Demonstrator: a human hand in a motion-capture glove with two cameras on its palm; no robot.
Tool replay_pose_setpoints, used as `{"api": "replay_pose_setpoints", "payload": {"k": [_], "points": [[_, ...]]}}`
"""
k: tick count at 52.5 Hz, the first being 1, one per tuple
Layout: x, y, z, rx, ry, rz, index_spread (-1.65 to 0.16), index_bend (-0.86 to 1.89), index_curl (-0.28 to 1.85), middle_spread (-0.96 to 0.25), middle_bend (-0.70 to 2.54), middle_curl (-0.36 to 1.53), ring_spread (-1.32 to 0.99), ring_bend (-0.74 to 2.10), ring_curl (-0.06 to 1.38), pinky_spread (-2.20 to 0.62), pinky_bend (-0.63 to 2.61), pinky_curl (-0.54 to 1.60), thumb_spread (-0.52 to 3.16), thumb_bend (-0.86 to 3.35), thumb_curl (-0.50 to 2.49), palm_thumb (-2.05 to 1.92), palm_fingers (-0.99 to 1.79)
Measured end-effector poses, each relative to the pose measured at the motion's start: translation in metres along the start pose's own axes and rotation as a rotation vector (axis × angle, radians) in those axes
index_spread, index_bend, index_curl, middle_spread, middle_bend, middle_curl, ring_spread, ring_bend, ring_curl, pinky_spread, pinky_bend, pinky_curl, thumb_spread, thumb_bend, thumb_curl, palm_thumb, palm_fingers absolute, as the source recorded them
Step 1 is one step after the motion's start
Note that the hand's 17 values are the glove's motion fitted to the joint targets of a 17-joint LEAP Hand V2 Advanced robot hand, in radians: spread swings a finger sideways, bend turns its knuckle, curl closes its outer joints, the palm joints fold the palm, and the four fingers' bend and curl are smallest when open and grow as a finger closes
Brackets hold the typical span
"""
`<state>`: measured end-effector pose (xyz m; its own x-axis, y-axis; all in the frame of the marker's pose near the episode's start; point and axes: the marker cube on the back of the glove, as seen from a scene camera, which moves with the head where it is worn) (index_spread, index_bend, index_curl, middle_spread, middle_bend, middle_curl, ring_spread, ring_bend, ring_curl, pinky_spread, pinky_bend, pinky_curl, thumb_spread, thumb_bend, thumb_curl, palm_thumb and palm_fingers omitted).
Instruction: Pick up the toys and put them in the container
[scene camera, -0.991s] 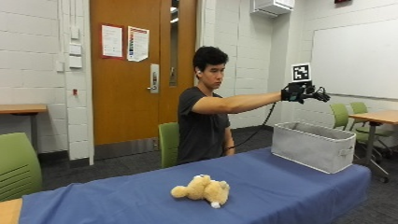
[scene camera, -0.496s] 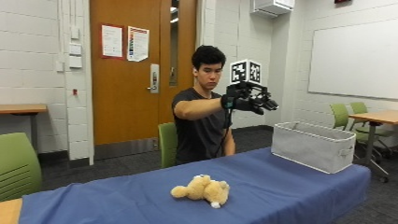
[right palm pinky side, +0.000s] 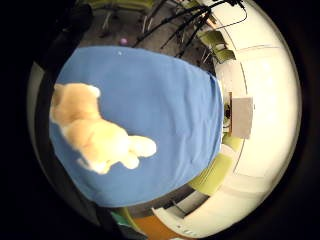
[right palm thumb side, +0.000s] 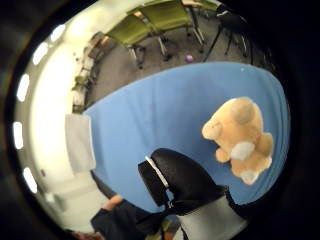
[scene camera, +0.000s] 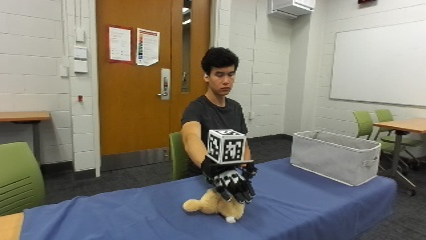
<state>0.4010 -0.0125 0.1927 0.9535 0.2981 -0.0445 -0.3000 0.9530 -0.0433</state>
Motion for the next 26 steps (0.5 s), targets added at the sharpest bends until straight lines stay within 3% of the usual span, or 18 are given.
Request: {"api": "replay_pose_setpoints", "payload": {"k": [18, 26], "points": [[0.017, -0.003, 0.058, -0.127, 0.015, 0.067, -0.26, 0.23, 0.50, -0.12, 0.29, 0.42, -0.34, 0.37, 0.23, -0.15, 0.78, 0.35, 1.04, -0.05, 0.22, -0.05, -0.04], [0.022, -0.001, 0.068, -0.102, -0.037, 0.095, -0.23, 0.19, 0.50, -0.08, 0.28, 0.42, -0.28, 0.35, 0.24, -0.14, 0.79, 0.35, 1.04, -0.01, 0.25, 0.01, 0.04]]}}
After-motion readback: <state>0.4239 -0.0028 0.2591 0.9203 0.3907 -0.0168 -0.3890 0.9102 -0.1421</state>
